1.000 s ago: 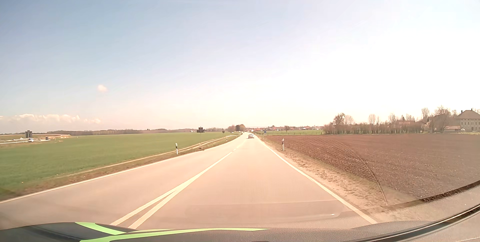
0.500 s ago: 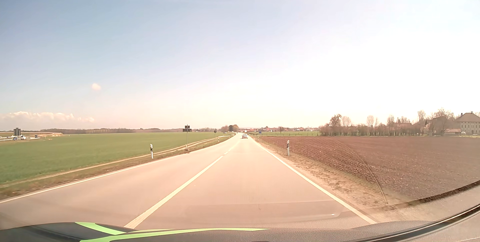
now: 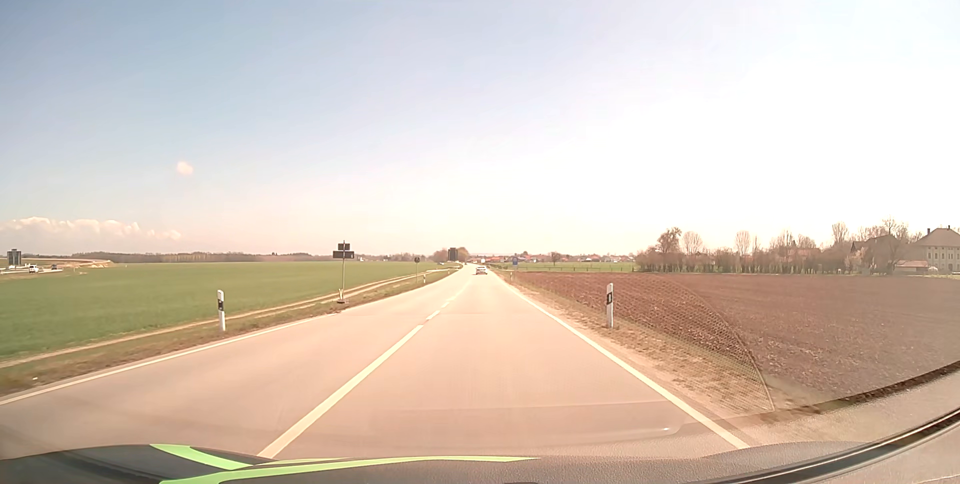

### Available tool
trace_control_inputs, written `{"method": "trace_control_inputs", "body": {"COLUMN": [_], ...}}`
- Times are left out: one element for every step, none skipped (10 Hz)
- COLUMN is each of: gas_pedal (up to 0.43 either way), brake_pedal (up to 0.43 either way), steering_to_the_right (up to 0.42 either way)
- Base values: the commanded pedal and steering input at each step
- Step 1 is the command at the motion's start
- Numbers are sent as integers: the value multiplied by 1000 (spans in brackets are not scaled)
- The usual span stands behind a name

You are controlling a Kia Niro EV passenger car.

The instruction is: Follow the waypoints while adhering to traffic rules and regulations

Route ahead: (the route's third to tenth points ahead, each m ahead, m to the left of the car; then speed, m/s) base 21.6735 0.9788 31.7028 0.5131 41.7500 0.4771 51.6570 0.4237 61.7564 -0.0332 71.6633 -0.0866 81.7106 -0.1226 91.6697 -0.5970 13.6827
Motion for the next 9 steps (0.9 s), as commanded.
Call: {"method": "trace_control_inputs", "body": {"gas_pedal": [429, 429, 429, 429, 441, 441, 441, 441, 441], "brake_pedal": [0, 0, 0, 0, 0, 0, 0, 0, 0], "steering_to_the_right": [11, 11, 9, 7, 5, 4, 3, 3, 2]}}
